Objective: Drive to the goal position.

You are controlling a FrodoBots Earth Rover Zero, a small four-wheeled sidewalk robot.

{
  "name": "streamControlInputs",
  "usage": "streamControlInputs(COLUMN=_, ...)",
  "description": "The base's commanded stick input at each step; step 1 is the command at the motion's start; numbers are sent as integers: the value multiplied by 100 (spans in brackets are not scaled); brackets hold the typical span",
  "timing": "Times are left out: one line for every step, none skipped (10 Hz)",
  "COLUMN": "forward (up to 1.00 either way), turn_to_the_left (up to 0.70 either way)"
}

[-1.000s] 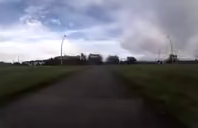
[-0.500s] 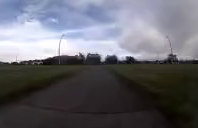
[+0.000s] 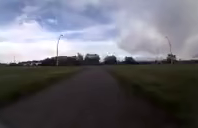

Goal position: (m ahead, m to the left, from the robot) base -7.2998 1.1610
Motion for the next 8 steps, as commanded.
streamControlInputs(forward=100, turn_to_the_left=0)
streamControlInputs(forward=100, turn_to_the_left=0)
streamControlInputs(forward=100, turn_to_the_left=0)
streamControlInputs(forward=100, turn_to_the_left=0)
streamControlInputs(forward=100, turn_to_the_left=0)
streamControlInputs(forward=100, turn_to_the_left=0)
streamControlInputs(forward=100, turn_to_the_left=0)
streamControlInputs(forward=100, turn_to_the_left=0)
